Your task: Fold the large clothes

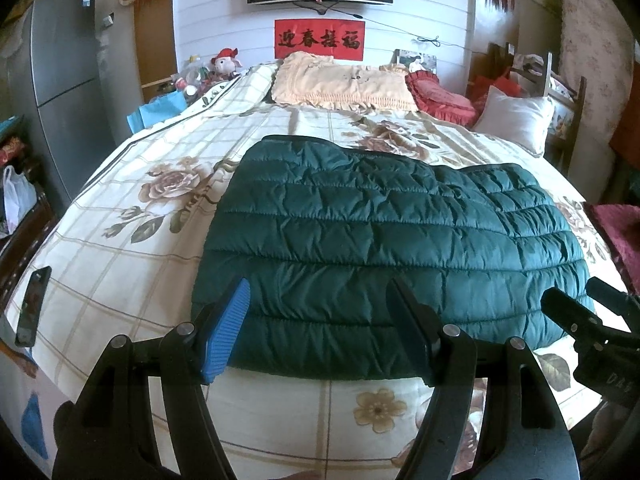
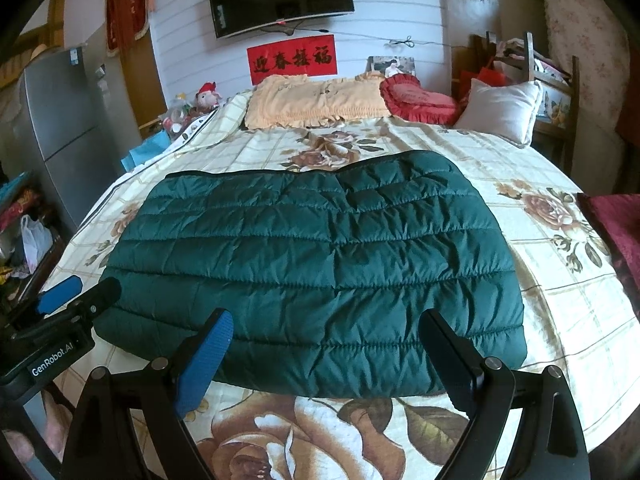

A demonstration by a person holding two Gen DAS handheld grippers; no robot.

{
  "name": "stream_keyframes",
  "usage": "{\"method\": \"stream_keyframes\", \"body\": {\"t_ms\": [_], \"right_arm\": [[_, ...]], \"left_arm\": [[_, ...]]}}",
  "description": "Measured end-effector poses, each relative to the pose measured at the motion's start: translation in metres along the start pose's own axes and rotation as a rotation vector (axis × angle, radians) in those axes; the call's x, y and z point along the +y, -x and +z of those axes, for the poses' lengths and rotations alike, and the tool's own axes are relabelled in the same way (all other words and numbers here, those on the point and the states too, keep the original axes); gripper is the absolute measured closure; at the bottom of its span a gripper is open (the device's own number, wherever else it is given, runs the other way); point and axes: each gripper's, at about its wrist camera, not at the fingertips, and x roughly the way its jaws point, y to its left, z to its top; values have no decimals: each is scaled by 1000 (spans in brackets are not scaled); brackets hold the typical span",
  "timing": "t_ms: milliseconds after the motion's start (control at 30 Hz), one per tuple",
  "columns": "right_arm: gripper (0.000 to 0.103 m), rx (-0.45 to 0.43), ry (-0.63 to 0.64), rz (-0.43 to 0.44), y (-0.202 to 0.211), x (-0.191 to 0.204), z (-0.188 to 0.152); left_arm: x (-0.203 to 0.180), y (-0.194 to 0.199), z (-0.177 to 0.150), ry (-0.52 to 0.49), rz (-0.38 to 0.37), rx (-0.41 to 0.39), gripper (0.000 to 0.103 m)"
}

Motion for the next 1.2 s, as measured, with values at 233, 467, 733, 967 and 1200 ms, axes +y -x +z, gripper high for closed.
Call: {"method": "stream_keyframes", "body": {"t_ms": [233,467,733,967,1200], "right_arm": [[10,3,-1,1,-1,2,1],[10,6,0,2,-1,3,0],[10,11,-2,3,-4,5,0],[10,21,-2,8,-7,6,-1],[10,23,-4,12,-8,6,-1]], "left_arm": [[0,0,-1,3,2,0,32],[1,0,-1,1,2,0,32],[0,0,-1,2,1,1,32],[0,-1,-2,1,2,4,32],[0,-3,-4,-3,6,5,32]]}}
